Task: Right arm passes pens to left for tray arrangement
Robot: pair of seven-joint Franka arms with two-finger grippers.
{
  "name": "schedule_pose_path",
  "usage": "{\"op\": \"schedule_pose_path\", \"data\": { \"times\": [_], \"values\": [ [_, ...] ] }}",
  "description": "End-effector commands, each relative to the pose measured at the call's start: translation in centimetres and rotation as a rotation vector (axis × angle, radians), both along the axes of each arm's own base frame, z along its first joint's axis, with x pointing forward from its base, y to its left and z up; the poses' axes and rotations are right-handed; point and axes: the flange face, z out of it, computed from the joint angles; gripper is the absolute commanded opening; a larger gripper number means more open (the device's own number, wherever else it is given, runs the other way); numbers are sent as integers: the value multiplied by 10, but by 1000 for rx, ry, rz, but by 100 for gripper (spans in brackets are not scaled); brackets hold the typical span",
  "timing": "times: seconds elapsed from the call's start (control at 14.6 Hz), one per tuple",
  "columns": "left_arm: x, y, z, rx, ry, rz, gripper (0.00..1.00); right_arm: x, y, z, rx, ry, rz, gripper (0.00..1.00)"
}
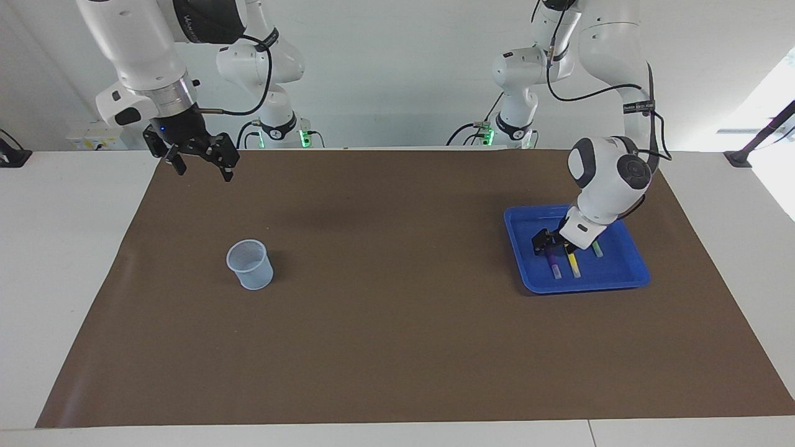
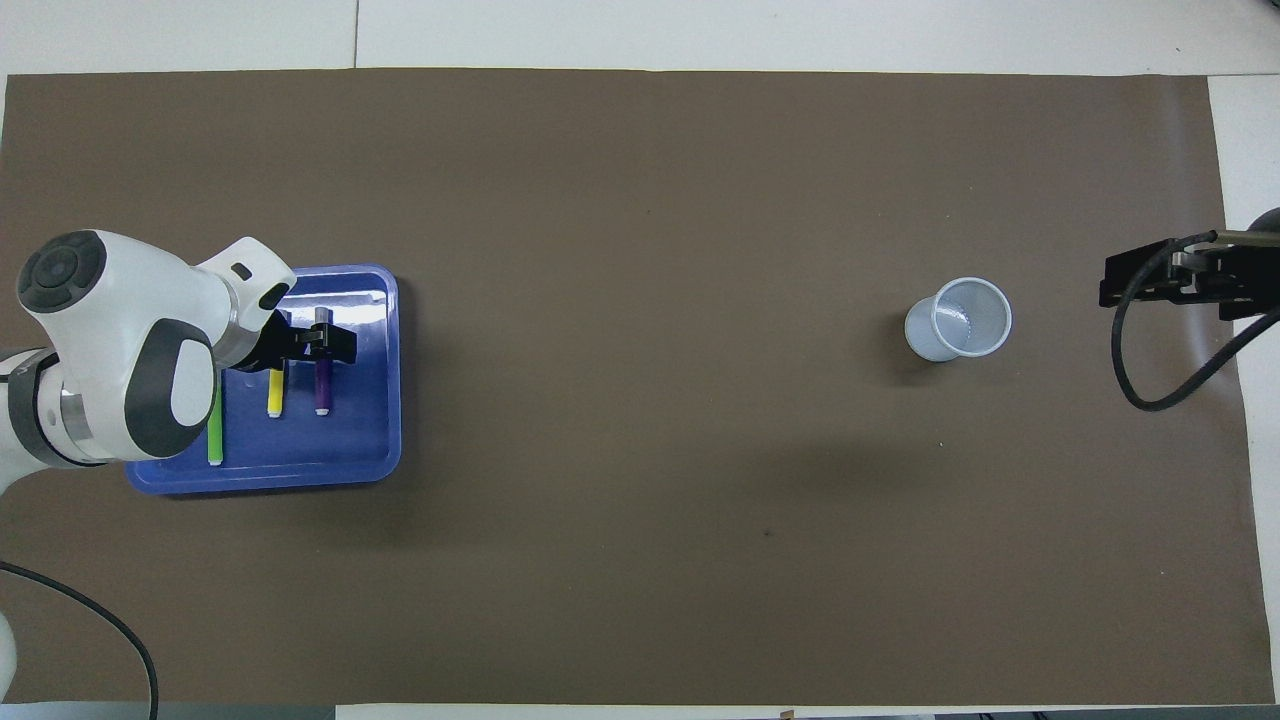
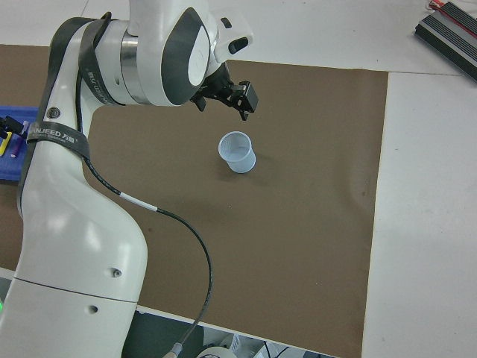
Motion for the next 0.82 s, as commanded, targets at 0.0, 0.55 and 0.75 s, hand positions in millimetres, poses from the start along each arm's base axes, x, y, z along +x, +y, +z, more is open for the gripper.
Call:
{"op": "schedule_pose_path", "data": {
  "times": [0.0, 0.55, 0.75],
  "values": [
    [1, 4, 5, 18, -13, 13, 100, -3, 13, 4, 9, 6, 28, 100],
    [31, 0, 168, 16, 100, 0, 100, -4, 23, 3, 10, 15, -27, 100],
    [13, 0, 234, 34, 89, 67, 100, -4, 27, 4, 11, 7, -52, 100]
  ]
}}
